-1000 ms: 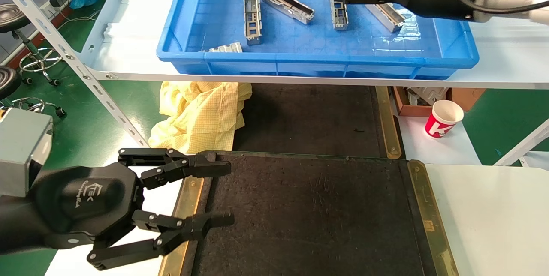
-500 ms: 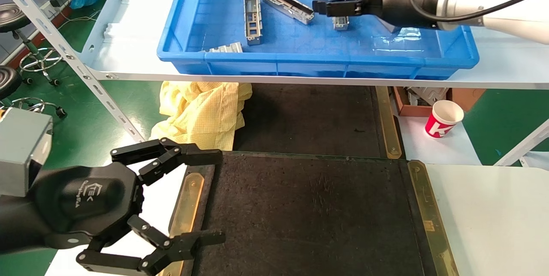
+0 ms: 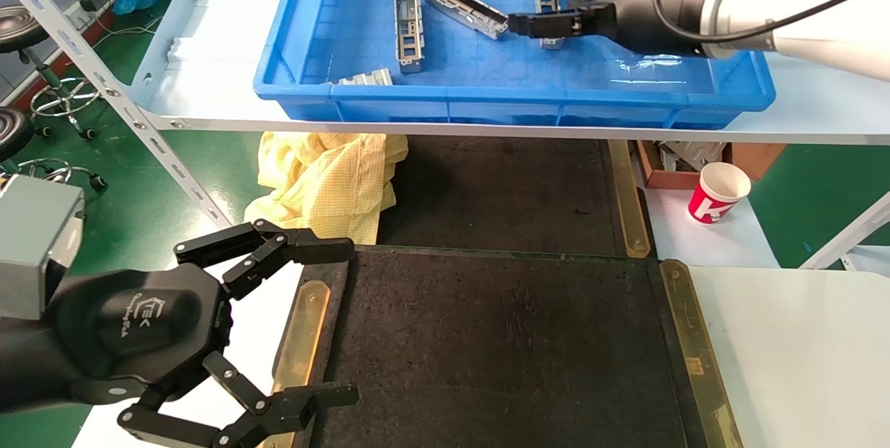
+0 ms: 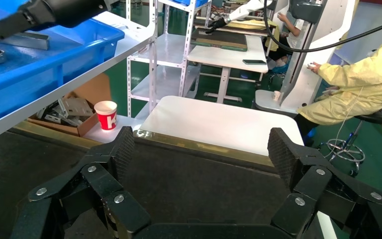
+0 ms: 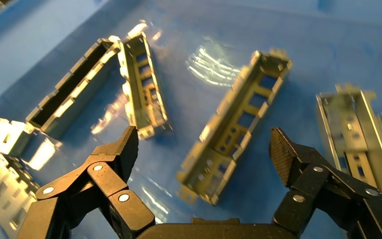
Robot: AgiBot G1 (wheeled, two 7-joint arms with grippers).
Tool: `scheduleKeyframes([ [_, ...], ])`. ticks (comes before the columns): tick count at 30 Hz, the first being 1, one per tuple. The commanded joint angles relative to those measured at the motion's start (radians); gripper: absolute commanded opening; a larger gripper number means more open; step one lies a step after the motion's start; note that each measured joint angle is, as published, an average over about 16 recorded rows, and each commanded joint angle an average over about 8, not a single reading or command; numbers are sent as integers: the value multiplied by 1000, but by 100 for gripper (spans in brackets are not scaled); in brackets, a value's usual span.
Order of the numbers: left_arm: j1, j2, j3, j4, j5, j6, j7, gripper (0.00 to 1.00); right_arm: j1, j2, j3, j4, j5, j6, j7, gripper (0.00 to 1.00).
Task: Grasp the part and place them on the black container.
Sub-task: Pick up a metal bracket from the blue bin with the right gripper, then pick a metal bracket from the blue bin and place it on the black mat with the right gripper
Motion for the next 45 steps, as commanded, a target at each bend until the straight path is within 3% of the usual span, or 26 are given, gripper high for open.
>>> scheduleKeyframes([
  [1, 0, 0, 0, 0, 0, 0, 0, 100, -3, 2, -1, -2, -1, 1, 1, 0],
  [34, 0, 0, 0, 0, 0, 0, 0, 100, -6, 9, 16, 13, 22, 31, -10, 0],
  [45, 0, 0, 0, 0, 0, 0, 0, 100, 49, 66, 33, 41, 47, -64, -39, 0],
])
